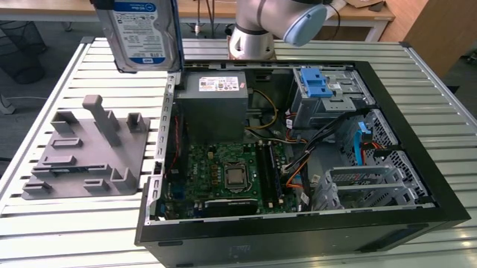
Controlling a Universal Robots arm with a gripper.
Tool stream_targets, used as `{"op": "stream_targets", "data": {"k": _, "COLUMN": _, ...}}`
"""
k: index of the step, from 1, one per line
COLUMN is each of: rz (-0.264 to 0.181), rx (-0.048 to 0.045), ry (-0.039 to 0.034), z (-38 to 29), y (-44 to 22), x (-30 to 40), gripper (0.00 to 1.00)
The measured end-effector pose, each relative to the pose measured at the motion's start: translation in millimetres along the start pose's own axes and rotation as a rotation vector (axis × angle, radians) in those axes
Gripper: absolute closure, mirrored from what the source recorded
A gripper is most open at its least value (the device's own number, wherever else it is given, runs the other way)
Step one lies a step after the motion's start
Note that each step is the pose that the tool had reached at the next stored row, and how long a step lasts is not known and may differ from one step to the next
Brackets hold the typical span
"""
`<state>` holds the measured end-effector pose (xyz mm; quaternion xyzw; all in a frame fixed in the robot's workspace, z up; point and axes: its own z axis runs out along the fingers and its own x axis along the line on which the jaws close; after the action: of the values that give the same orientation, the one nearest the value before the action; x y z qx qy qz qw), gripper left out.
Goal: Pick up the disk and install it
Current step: 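Pick up the disk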
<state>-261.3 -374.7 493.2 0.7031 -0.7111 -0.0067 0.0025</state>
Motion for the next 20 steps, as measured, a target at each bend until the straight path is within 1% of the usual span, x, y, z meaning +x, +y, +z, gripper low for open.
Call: {"op": "stream_targets", "data": {"k": 20, "rz": 0.0, "rx": 0.0, "ry": -0.0001, "z": -0.8, "y": -90.6, "x": -1.1, "gripper": 0.63}}
